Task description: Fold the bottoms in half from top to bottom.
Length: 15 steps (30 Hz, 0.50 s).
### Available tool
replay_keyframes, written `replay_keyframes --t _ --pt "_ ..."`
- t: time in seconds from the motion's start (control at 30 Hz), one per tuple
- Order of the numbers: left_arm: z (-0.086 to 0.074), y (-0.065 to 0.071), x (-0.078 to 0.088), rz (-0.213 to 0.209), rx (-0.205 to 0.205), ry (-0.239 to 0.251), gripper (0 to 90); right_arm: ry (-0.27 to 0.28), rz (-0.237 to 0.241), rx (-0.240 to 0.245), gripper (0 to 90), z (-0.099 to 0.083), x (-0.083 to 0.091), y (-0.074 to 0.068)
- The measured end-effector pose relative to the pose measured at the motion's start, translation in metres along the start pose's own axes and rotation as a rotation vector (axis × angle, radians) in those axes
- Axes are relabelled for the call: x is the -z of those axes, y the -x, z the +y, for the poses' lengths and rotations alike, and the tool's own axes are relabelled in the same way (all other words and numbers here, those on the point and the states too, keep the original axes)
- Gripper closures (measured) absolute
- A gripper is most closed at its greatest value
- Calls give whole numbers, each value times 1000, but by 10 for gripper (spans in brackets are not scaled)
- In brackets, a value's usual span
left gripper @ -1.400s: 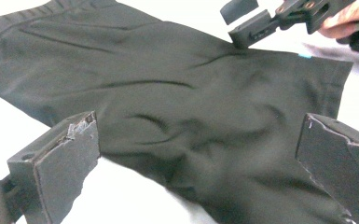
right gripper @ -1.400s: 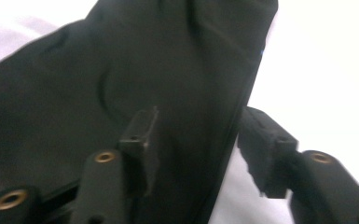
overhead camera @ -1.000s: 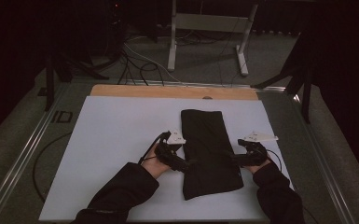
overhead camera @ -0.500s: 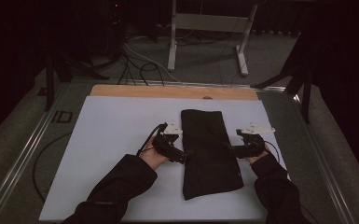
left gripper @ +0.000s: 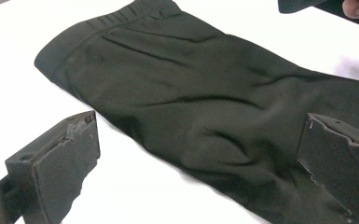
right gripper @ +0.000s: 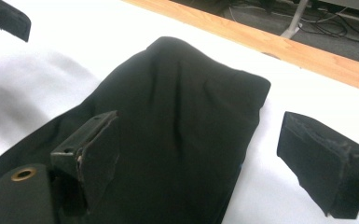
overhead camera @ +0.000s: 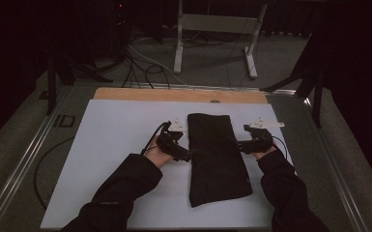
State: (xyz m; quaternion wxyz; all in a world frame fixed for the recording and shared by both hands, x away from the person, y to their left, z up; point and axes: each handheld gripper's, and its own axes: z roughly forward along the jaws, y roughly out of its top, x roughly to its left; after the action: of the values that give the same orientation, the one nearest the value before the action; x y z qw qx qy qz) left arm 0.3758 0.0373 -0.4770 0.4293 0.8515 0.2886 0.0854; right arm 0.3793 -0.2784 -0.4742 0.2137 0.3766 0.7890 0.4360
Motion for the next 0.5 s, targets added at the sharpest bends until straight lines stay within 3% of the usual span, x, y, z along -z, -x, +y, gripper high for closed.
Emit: replay_keyframes --t 0.5 --pt "14 -21 -4 25 46 7 9 7 -14 -26 129 17 -18 12"
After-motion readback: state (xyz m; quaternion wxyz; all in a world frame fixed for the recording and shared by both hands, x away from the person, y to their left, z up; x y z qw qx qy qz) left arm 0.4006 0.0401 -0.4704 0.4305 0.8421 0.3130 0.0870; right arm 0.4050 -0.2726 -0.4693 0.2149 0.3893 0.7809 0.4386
